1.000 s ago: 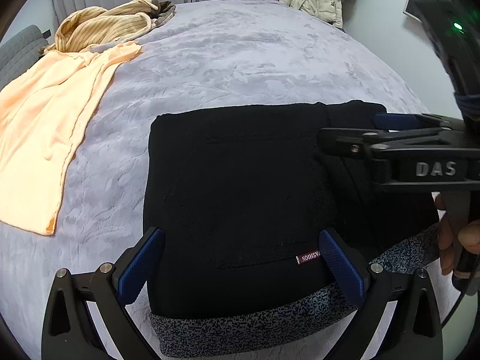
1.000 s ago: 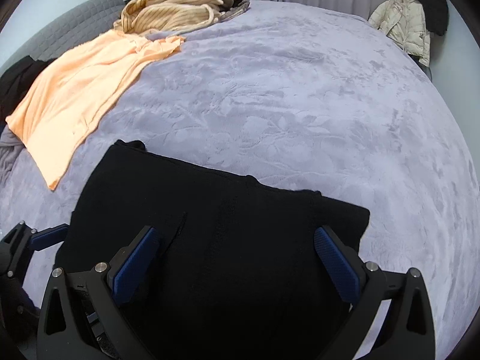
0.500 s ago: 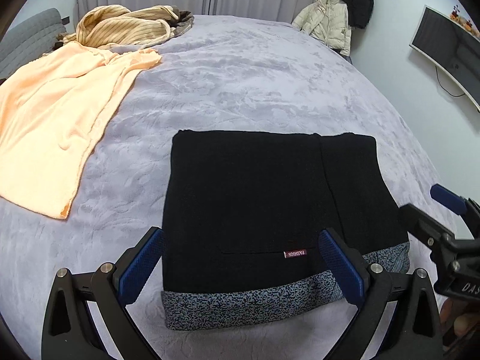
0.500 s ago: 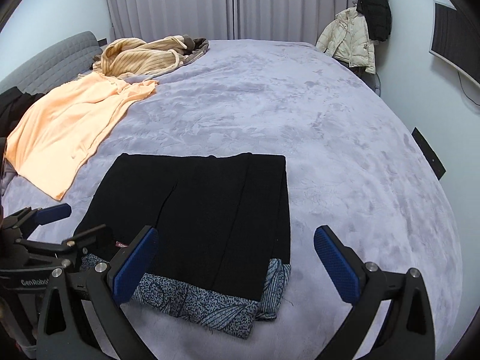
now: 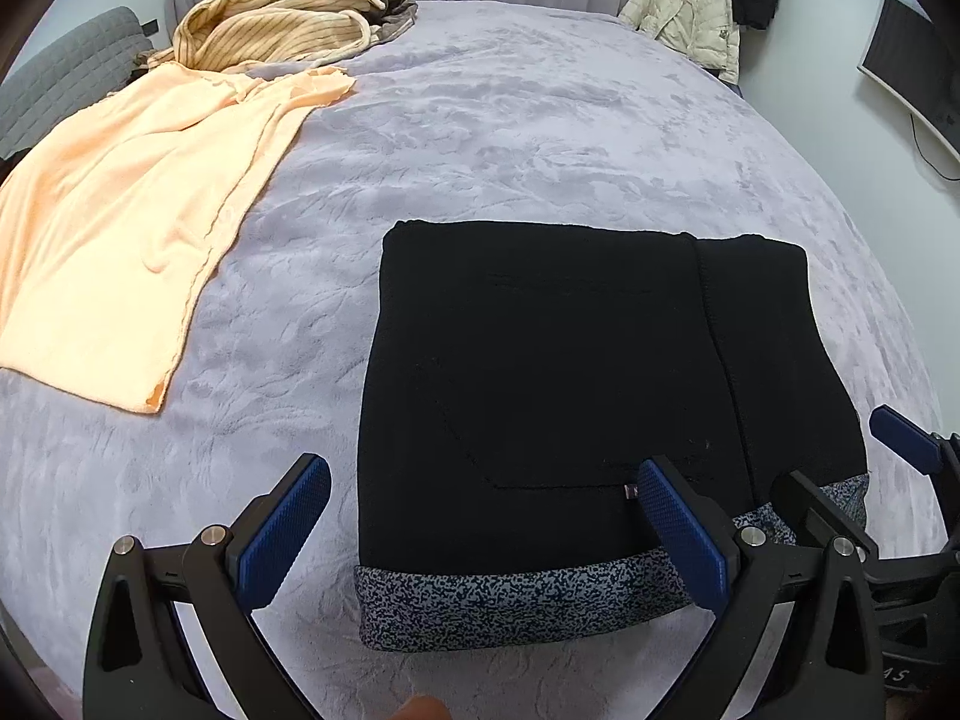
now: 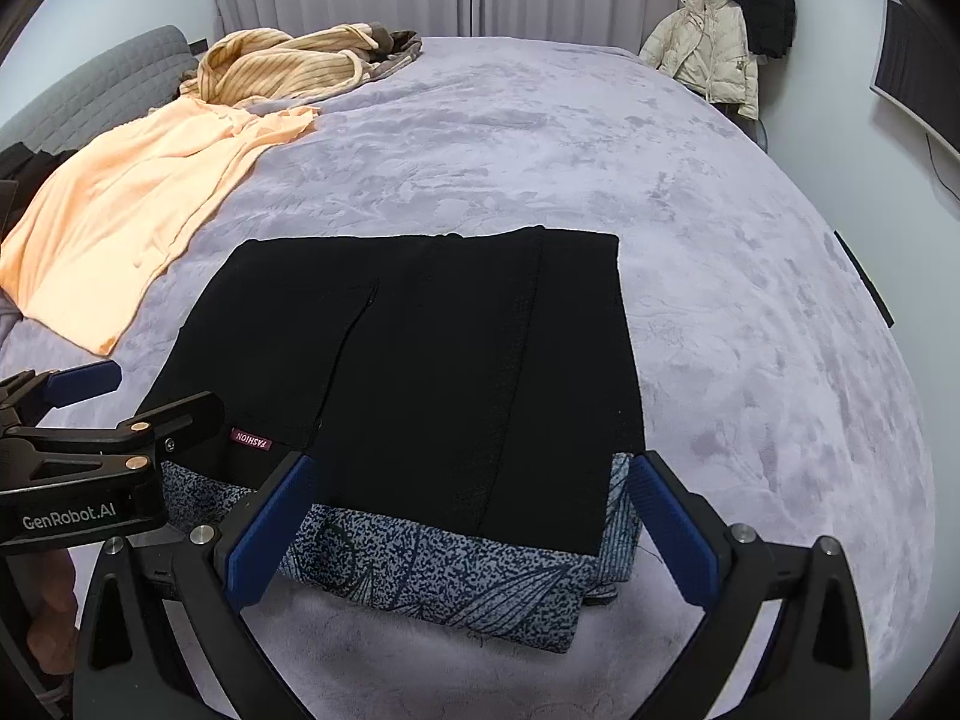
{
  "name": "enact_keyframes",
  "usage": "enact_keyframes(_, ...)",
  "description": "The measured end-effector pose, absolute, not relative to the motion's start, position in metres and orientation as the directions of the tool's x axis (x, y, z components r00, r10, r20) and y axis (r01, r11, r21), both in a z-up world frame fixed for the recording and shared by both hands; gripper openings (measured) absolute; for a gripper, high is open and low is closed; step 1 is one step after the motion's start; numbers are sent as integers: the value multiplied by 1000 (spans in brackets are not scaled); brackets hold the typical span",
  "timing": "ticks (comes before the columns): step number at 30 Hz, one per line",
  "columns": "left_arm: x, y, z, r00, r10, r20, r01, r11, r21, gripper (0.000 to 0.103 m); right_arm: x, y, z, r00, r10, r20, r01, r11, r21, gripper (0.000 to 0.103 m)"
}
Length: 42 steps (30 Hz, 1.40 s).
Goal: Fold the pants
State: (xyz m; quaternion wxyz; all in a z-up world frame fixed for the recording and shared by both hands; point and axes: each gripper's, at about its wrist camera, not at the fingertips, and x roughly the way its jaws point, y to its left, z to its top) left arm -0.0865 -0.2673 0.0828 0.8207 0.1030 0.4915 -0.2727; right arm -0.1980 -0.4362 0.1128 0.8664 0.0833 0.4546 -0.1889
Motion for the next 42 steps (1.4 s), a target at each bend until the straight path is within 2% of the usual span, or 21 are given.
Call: enact_keyframes(42,-90,-265,81,378,-318,-870,541,838,-72,102,-206,-431,126,537,-262,-802,388,921,-42,103)
